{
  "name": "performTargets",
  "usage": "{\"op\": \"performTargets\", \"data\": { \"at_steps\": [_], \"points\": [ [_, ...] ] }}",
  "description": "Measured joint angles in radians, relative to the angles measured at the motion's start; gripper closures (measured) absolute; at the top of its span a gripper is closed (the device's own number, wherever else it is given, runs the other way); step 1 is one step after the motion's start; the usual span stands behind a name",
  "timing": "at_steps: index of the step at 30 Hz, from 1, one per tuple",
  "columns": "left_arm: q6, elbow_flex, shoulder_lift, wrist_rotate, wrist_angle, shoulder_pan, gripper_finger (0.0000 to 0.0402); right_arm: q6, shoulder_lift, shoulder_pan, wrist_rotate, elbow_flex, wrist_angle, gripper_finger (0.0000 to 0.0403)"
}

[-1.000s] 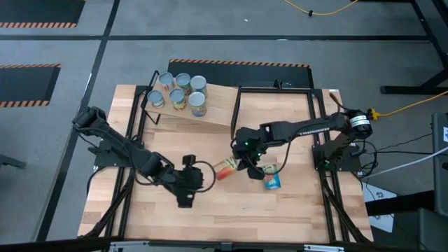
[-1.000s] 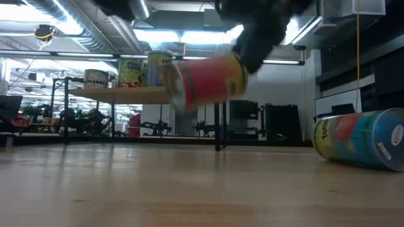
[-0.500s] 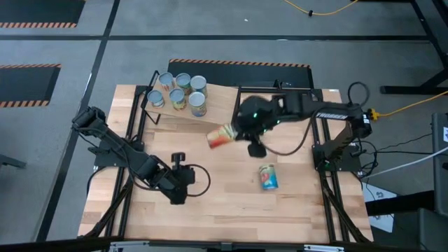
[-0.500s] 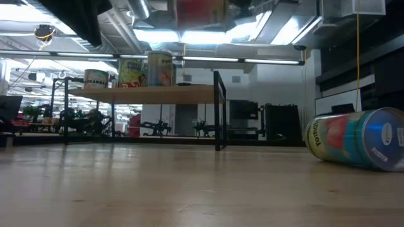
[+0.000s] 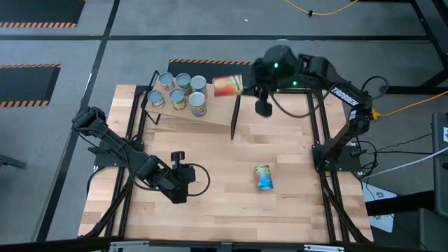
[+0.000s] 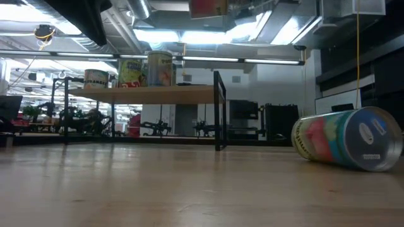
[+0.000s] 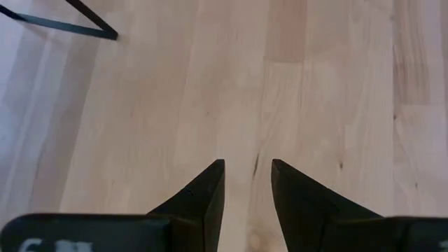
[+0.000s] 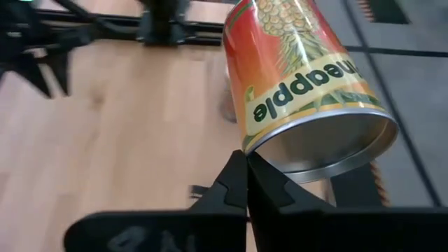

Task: Pick and place cans onto a shelf
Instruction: Put the canned pineapple on the shelf

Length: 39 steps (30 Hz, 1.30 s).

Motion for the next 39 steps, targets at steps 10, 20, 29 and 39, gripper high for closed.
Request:
{"op": "performTargets", "data": {
  "at_steps": [10,20,29,39],
  "points": [
    [0.001,0.0,0.0,-0.016,0.0,0.07,0.0291,-0.112,0.133,-0.142,-0.011,0.111,-0.087,0.0403],
    [0.009,0.0,0.0,-0.001,0.0,0.126,0.0291,-0.167,0.304,-0.183,0.068,0.184,-0.225,0.0403],
    [0.008,0.0,0.0,0.0,0.0,0.123,0.0291,-0.171,0.341,-0.181,0.068,0.183,-0.277,0.0402],
    [0.009,0.0,0.0,-0.067,0.007,0.142,0.0291,-0.171,0.341,-0.16,0.068,0.176,-0.309,0.0402]
  ]
}}
